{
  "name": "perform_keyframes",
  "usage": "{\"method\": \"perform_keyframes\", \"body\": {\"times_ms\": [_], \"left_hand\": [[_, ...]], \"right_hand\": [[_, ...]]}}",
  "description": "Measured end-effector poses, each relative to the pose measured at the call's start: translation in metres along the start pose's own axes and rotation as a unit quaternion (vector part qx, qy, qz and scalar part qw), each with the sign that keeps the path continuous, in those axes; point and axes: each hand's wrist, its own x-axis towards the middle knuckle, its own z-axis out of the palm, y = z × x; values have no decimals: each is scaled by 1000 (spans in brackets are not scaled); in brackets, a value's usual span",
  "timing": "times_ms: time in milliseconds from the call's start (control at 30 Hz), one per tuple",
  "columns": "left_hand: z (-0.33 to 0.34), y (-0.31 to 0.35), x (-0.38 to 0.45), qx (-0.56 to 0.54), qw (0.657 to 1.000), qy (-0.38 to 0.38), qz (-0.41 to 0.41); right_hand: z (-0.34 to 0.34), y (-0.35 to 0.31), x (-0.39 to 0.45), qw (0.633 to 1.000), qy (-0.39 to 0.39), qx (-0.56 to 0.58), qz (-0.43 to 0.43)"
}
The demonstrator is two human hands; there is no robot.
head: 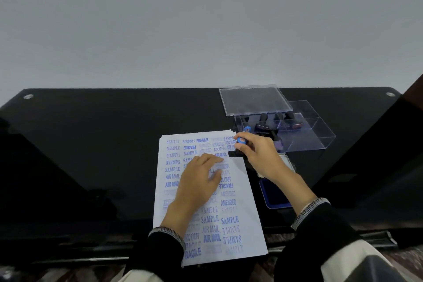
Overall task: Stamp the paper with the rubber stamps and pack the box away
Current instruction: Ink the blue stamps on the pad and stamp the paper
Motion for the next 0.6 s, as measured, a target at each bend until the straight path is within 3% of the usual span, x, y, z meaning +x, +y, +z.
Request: {"method": "perform_keyframes", "body": {"times_ms": [167, 600], "left_hand": [[3, -1, 1, 27, 1000, -3, 14], [0, 1, 0, 56, 998, -24, 7]], "right_hand": [[0, -2, -1, 998, -4, -52, -37], [0, -7, -4, 996, -25, -84, -25]]}}
